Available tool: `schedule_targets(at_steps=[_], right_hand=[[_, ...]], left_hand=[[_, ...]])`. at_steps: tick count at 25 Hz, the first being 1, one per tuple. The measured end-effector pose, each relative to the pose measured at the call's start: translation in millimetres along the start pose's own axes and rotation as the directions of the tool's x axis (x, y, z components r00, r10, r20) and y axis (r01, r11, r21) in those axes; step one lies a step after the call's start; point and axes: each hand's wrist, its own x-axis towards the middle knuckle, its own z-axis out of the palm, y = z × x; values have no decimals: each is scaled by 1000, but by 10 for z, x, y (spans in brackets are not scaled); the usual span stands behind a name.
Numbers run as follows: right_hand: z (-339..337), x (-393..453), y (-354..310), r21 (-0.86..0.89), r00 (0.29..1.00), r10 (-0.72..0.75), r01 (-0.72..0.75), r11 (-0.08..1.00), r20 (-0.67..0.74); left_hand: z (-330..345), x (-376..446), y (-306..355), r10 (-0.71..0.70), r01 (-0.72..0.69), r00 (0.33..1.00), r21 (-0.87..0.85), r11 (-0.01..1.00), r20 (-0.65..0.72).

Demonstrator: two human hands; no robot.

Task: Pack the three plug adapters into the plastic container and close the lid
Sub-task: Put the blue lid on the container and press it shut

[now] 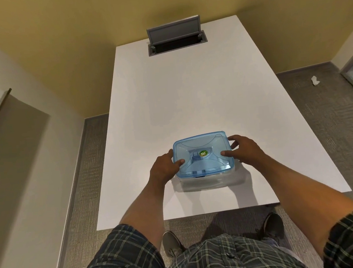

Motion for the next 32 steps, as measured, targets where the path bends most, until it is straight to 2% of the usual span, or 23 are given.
schedule_targets(at_steps=[3, 5, 13, 17, 19, 23, 25, 27, 32], right_hand=[[-107, -22, 47, 27, 966, 60, -69, 997, 251], [-107, -51, 57, 23, 940, 56, -67, 997, 338], [-72, -32, 189, 114, 929, 29, -76, 991, 370], [-77, -18, 152, 105, 919, 52, -100, 989, 391], [-121, 5, 91, 45, 927, 26, -46, 998, 374], [-191, 98, -76, -249, 942, -40, 129, 960, 335], [-195, 190, -151, -319, 950, -35, 139, 938, 311], [-190, 301, -198, -218, 964, -22, 83, 972, 266], [-74, 495, -229, -19, 1000, -12, 12, 1000, 12]], left_hand=[[-35, 64, -26, 19, -22, 999, 89, 996, 34], [-44, 96, -29, 10, -17, 999, 166, 986, 44], [-17, 189, 4, -15, -6, 995, 204, 979, 101], [-59, 212, 62, -7, -31, 987, 230, 973, 163], [-113, 221, 100, 4, -58, 971, 219, 974, 238], [-186, 245, 159, 10, -119, 932, 279, 953, 363], [-145, 227, 172, -14, -117, 924, 318, 941, 381], [-84, 216, 166, -35, -96, 927, 326, 940, 373], [-54, 246, 199, -36, -90, 932, 326, 941, 361]])
